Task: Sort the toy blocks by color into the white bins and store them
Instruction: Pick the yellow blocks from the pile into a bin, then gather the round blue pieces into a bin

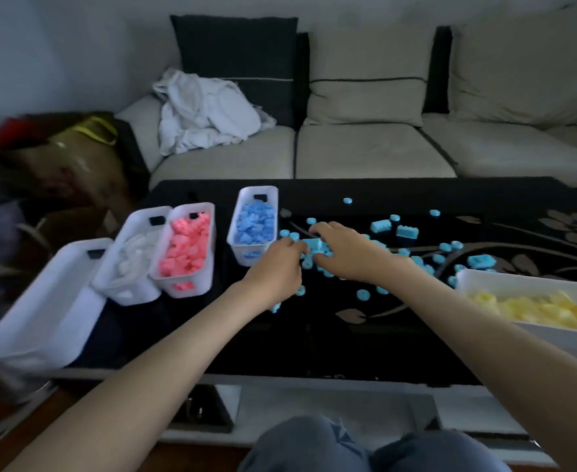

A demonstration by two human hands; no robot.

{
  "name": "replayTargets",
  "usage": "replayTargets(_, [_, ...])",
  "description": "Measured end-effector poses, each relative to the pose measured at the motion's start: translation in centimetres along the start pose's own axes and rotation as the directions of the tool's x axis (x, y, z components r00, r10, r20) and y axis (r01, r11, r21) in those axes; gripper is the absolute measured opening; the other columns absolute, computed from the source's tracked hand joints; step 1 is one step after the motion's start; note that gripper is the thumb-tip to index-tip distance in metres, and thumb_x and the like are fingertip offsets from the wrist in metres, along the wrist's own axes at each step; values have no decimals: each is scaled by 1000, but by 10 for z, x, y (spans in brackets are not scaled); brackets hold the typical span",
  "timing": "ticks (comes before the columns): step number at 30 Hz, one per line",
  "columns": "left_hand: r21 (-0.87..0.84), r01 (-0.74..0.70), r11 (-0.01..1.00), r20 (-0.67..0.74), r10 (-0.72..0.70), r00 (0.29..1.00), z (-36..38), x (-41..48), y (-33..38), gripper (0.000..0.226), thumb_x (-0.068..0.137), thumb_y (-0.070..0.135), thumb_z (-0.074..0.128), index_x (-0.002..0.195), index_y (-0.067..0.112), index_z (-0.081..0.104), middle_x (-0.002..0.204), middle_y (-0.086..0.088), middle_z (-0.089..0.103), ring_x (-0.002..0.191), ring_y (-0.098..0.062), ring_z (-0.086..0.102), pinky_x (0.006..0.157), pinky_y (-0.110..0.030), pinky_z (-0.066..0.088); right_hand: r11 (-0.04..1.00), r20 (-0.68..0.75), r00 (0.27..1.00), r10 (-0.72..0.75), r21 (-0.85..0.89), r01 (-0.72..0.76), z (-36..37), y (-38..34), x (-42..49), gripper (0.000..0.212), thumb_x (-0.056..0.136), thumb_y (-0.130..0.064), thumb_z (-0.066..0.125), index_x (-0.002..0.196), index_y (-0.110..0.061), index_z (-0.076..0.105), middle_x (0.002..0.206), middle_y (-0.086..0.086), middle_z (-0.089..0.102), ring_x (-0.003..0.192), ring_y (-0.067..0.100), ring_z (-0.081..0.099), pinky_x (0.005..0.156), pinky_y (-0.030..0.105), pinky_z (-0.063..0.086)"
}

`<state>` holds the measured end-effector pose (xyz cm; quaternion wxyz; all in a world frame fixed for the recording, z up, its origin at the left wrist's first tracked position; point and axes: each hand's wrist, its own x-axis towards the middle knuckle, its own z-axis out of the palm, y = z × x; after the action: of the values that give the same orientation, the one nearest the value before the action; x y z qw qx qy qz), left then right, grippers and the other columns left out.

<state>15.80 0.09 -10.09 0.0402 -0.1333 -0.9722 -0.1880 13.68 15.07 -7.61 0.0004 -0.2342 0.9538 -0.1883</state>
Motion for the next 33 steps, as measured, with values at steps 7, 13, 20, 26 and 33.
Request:
replayTargets(7, [120, 276, 954, -317, -227, 921, -42, -43, -71, 41, 82, 2, 52, 123, 6, 50, 127, -15, 46, 118, -30, 42, 92, -34, 39, 992, 20, 994, -104, 72, 102, 42, -81, 35, 47, 90, -23, 52, 133, -10, 39, 131, 11, 46, 119, 29, 48, 93, 36, 40])
replayTargets(13, [203, 672, 712, -442, -546, 712, -75, -85, -138, 51, 82, 17, 61, 125, 4, 37, 130, -18, 41, 119, -31, 39, 95, -35, 37, 978, 83, 977, -195, 91, 187, 75, -131, 56, 48, 90, -21, 51, 135, -12, 36, 130, 7, 44, 120, 24, 44, 95, 40, 44])
replayTargets(20, [107, 805, 583, -163, -789, 593, -91, -118, -181, 50, 92, 10, 50, 139, 3, 34, 128, -18, 49, 112, -32, 53, 85, -37, 45, 975, 105, 970, -219, -23, 223, 97, -158, 68, 40, 90, -18, 48, 128, -8, 43, 130, 11, 44, 120, 26, 39, 93, 34, 39])
replayTargets(26, [120, 825, 552, -191, -803, 565, -108, -118, -178, 26, 96, 7, 46, 118, -2, 56, 97, -13, 59, 87, -25, 57, 70, -27, 43, 995, 22, 997, -76, 69, 75, 98, -153, 68, 59, 88, -28, 56, 139, -14, 28, 126, 11, 40, 117, 29, 44, 88, 40, 47])
replayTargets(33, [261, 677, 689, -408, -556, 724, -126, -85, -118, 28, 93, 12, 54, 118, -1, 51, 118, -17, 57, 110, -30, 55, 87, -33, 45, 976, -76, 989, -128, 169, 139, 78, -142, 65, 61, 91, -42, 54, 141, -15, 31, 131, 6, 44, 122, 21, 42, 92, 33, 40])
